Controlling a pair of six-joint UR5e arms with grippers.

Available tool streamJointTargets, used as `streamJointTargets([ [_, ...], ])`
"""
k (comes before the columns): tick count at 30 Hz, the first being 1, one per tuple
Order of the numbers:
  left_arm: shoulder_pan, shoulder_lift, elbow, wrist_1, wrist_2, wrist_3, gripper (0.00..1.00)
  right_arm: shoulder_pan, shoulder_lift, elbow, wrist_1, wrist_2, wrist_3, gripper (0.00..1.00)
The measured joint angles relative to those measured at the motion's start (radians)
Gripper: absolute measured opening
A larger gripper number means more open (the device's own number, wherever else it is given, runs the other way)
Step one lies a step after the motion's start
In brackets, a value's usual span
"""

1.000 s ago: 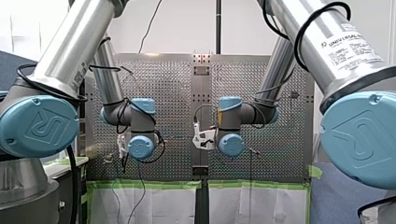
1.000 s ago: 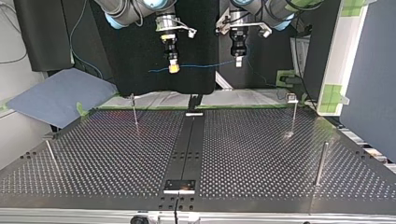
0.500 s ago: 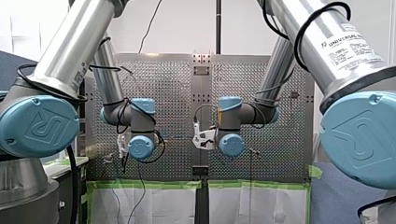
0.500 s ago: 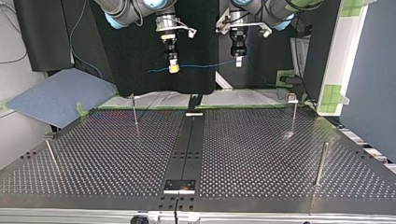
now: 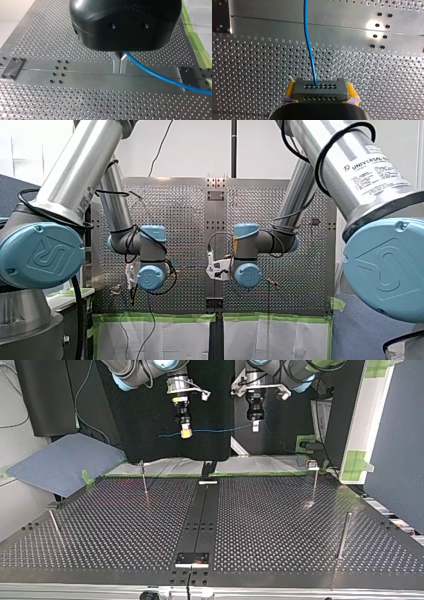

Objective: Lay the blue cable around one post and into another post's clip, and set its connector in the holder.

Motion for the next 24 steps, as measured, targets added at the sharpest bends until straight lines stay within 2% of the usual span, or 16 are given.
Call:
streamJointTargets([
  [17,-0.001,0.001,0.001,-0.001,0.001,0.000,0.00,0.003,0.002,0.001,0.001,-0.002,0.001,0.00],
  [24,-0.001,0.001,0.001,-0.002,0.002,0.000,0.00,0.012,0.051,0.006,0.035,-0.012,0.004,0.00],
])
